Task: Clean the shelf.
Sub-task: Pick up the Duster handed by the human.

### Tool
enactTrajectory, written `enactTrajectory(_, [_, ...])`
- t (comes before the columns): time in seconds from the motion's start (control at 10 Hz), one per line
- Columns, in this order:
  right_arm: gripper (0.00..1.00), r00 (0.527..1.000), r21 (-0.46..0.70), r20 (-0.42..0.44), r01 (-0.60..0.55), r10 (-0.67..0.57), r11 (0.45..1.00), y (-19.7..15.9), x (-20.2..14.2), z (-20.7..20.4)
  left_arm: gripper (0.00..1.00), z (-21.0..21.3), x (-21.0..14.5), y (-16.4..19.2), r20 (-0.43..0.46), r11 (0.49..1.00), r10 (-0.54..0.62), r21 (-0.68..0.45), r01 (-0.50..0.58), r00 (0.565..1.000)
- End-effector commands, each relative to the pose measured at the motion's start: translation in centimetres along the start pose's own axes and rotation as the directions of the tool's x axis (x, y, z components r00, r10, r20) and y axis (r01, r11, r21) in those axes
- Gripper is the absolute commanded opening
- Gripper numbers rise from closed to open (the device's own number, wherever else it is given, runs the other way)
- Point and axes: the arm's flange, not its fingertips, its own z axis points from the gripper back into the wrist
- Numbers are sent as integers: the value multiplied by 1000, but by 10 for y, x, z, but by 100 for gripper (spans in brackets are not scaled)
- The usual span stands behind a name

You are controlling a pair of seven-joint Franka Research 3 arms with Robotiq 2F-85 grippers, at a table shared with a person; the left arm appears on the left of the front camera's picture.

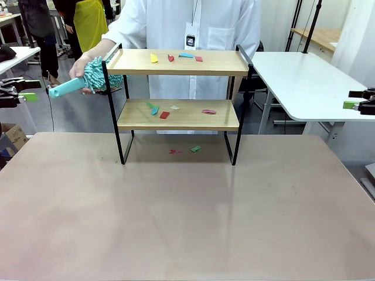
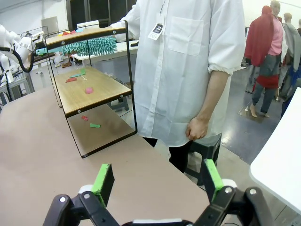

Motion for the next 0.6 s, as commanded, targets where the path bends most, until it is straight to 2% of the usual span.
enactTrajectory(0.0, [100, 1000, 0, -7, 0, 0, 1000, 1, 3, -1, 100, 0, 0, 0, 0, 1000, 0, 0, 0, 1000])
enactTrajectory(0.3, [100, 1000, 0, -7, 0, 0, 1000, 1, 3, -1, 100, 3, 39, -4, 14, 999, 33, 27, -34, 999])
enactTrajectory(0.4, [100, 1000, 0, -7, 0, 0, 1000, 1, 3, -1, 100, 2, 58, -5, -5, 992, 109, 57, -108, 994])
enactTrajectory(0.5, [100, 1000, 0, -7, 0, 0, 1000, 1, 3, -1, 100, 1, 85, -11, -61, 971, 192, 160, -180, 979])
